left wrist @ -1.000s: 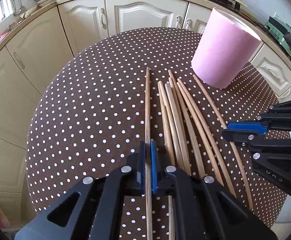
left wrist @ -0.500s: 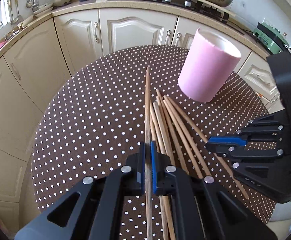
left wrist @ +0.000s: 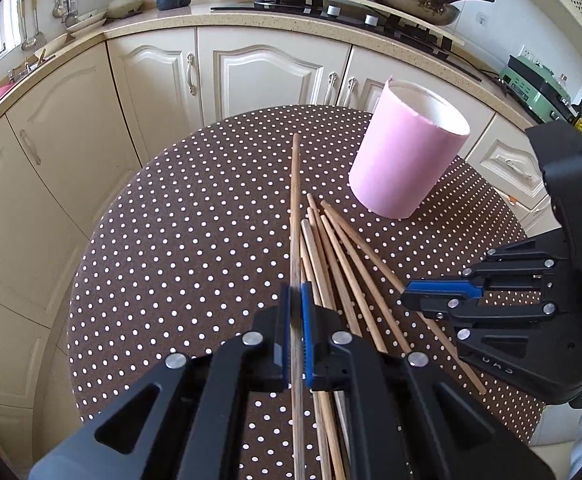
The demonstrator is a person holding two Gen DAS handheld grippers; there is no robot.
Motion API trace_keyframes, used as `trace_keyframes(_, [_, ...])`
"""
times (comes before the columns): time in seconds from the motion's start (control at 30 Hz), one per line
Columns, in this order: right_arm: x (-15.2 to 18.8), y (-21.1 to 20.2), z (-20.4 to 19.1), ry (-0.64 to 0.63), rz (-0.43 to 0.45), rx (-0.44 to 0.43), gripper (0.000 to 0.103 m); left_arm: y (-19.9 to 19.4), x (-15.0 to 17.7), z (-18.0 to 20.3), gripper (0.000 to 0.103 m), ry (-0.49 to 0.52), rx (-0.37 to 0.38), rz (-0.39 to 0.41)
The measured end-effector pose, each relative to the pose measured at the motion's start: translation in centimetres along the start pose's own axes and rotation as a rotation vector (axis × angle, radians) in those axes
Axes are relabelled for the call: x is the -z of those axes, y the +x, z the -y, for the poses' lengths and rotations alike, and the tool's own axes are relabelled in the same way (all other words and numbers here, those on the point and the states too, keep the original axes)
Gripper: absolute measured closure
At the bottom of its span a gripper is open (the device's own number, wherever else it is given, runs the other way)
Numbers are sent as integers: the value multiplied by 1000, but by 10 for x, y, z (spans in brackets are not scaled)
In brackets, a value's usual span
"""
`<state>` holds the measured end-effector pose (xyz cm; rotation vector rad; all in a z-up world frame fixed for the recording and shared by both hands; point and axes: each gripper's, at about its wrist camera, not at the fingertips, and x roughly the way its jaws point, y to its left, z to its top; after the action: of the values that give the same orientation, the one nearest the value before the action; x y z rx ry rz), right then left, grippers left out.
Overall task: Organize utensils
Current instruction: 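Close both grippers on a chopstick each and lift them upright, then carry both upright chopsticks over the pink cup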
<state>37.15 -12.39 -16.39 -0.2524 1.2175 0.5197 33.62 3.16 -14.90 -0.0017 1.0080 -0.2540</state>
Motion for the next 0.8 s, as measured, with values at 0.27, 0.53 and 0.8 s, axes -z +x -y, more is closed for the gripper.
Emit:
trace_keyframes(0.27, [-3,-20,2,7,40,-29,97,-8,-1,-4,98,-18,46,14])
trace_keyframes(0.53, [-1,-37,17,21,86,-57,97,-16,-3,-2,98,-33,81,46])
trace_keyframes(0.8, [-1,-93,46,63,246,-114,97,-44,-17,14,98,-6,180,220])
